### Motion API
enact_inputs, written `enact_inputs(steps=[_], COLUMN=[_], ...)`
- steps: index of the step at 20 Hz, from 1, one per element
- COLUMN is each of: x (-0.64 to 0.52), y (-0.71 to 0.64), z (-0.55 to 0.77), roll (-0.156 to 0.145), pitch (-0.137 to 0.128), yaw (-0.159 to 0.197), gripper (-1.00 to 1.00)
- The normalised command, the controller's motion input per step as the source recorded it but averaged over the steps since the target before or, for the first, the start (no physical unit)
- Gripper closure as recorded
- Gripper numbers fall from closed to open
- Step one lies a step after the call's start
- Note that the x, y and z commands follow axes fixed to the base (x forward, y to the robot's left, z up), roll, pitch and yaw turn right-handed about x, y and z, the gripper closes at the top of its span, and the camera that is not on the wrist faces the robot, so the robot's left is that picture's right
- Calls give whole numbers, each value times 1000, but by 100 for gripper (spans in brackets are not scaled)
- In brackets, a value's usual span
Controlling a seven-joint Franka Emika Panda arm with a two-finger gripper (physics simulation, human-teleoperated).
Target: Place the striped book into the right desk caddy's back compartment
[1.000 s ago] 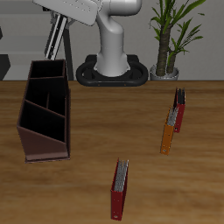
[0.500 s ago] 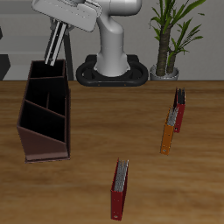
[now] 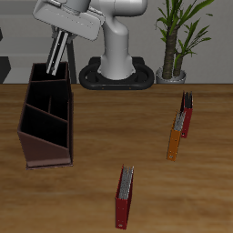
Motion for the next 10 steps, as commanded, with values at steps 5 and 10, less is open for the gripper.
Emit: enact_inputs(steps=[5,10], x=[49,51], y=[-39,-37], z=[-85,-102], roll=[-11,-13], pitch=[19,17], yaw=[-20,-21], gripper=[100,100])
